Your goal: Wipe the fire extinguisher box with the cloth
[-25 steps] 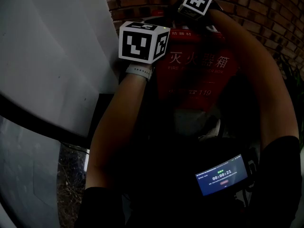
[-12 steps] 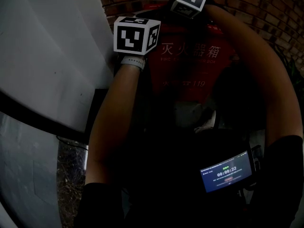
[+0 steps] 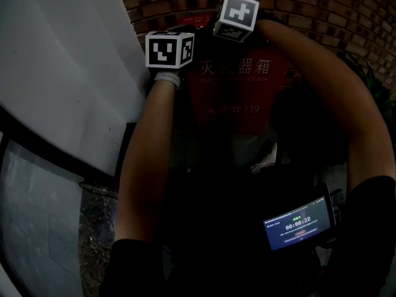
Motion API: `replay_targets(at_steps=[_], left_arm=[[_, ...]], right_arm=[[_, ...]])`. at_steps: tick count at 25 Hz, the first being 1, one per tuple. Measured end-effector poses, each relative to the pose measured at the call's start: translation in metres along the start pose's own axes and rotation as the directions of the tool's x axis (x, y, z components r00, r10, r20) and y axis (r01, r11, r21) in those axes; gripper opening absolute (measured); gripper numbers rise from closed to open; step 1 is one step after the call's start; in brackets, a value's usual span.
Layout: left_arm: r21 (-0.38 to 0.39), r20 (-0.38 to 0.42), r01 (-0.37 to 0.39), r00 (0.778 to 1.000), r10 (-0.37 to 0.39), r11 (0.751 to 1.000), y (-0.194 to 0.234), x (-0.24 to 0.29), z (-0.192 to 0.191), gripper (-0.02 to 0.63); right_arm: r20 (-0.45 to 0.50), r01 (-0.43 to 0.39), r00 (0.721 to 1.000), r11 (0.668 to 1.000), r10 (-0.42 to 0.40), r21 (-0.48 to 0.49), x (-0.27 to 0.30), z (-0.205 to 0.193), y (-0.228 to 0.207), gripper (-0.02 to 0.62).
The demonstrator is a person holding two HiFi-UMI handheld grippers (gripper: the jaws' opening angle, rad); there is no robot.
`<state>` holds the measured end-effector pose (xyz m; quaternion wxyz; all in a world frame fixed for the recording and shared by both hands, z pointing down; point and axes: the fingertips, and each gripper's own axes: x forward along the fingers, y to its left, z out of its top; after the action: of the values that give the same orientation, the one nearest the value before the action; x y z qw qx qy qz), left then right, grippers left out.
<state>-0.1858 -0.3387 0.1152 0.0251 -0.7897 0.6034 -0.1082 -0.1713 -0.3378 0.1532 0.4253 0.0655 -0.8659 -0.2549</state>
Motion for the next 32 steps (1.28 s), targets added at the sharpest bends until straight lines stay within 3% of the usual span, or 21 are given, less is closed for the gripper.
replay_targets(at_steps=[6, 11, 15, 20, 25, 32], left_arm=[[0.031, -0.059, -0.017, 0.998, 0.019, 0.999, -0.005, 0.002, -0.003, 0.002], [0.011, 0.076, -0.123, 0.990, 0.121, 0.992, -0.008, -0.021, 0.043, 0.002], [0.020, 0.130, -0.128, 0.984, 0.124, 0.992, -0.013, -0.017, 0.076, 0.002], [-0.008, 0.136, -0.166, 0.977, 0.166, 0.986, 0.008, -0.006, 0.080, 0.002], [-0.022, 0.140, -0.157, 0.977, 0.159, 0.987, 0.017, 0.003, 0.075, 0.002], [-0.018, 0.142, -0.119, 0.983, 0.120, 0.993, 0.013, 0.009, 0.068, 0.002]], right_arm=[[-0.035, 0.017, 0.999, 0.998, -0.019, -0.059, -0.019, -0.003, 0.013, 0.041], [-0.110, 0.163, 0.977, 0.974, -0.182, -0.159, -0.031, -0.023, -0.018, 0.043], [-0.148, 0.295, 0.922, 0.897, -0.357, -0.329, -0.035, -0.031, -0.062, 0.043], [-0.199, 0.340, 0.853, 0.803, -0.483, -0.489, -0.014, -0.050, -0.109, 0.043], [-0.213, 0.339, 0.851, 0.812, -0.480, -0.476, 0.013, -0.059, -0.133, 0.043], [-0.249, 0.304, 0.853, 0.825, -0.458, -0.477, 0.029, -0.065, -0.134, 0.041]])
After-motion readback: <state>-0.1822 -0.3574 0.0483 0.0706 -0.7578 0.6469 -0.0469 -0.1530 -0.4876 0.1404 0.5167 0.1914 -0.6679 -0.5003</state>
